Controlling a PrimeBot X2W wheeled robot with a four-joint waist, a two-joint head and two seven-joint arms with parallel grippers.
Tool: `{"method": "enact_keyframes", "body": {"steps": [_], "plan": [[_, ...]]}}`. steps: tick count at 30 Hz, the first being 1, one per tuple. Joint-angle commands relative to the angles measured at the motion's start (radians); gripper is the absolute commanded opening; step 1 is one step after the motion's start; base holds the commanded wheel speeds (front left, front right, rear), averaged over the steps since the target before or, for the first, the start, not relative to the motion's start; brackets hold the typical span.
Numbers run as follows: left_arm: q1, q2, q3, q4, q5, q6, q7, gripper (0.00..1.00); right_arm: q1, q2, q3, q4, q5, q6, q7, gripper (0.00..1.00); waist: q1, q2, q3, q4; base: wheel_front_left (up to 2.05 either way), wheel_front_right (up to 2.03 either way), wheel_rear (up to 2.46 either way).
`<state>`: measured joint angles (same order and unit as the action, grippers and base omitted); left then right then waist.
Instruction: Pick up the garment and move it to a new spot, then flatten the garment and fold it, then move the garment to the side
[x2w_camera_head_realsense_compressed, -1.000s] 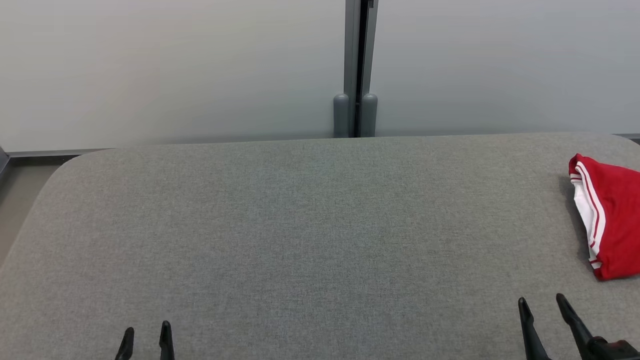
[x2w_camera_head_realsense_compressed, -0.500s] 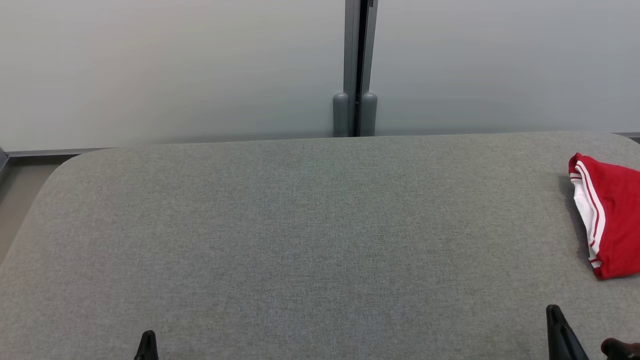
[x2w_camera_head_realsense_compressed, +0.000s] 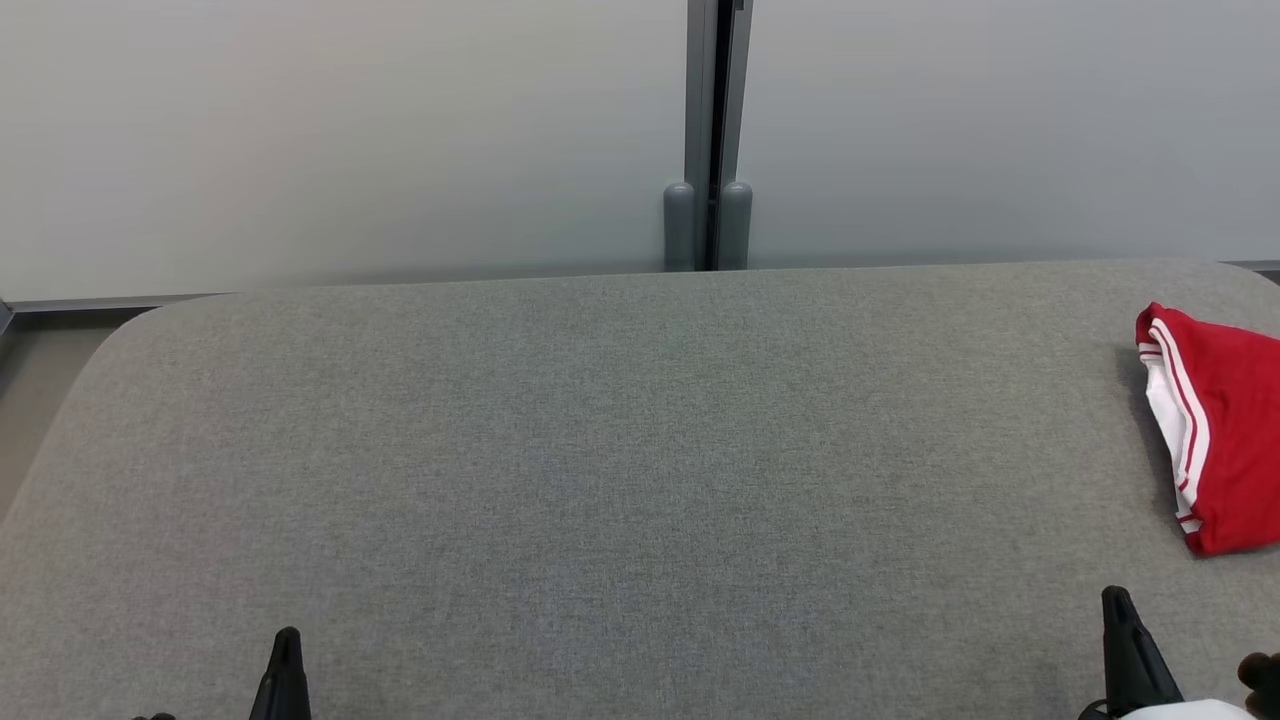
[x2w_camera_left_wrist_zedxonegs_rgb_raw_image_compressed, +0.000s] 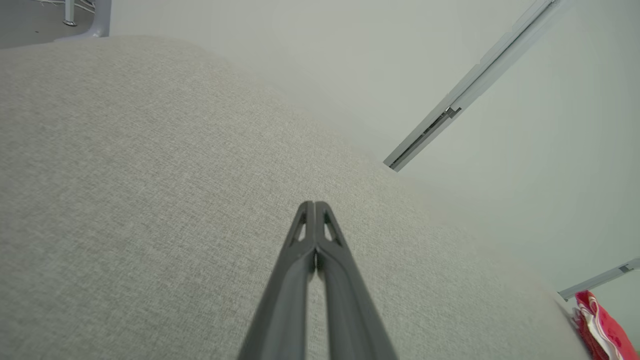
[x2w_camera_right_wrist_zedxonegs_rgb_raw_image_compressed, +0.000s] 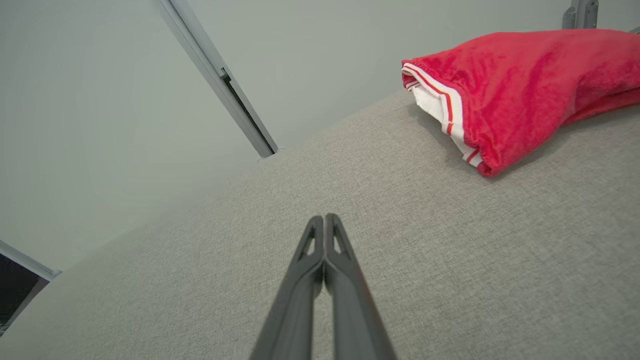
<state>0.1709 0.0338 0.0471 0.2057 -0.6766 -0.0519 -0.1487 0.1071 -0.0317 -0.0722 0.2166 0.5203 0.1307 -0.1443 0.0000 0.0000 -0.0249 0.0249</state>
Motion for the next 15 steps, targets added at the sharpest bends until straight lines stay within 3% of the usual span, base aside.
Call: {"method": "enact_keyframes", "body": {"steps": [1, 15], "plan": [[-0.036, 0.009, 0.008, -0.010, -0.043, -0.008, 0.009, 0.00, -0.029, -0.010, -0.006, -0.008, 0.052, 0.000, 0.011, 0.00, 0.0000, 0.0000, 0.001, 0.000, 0.00, 0.00, 0.00], [-0.085, 0.011, 0.020, -0.001, -0.213, -0.022, 0.057, 0.00, -0.066, -0.013, -0.013, -0.002, 0.250, 0.000, 0.058, 0.00, 0.0000, 0.0000, 0.004, -0.004, 0.00, 0.00, 0.00]]}}
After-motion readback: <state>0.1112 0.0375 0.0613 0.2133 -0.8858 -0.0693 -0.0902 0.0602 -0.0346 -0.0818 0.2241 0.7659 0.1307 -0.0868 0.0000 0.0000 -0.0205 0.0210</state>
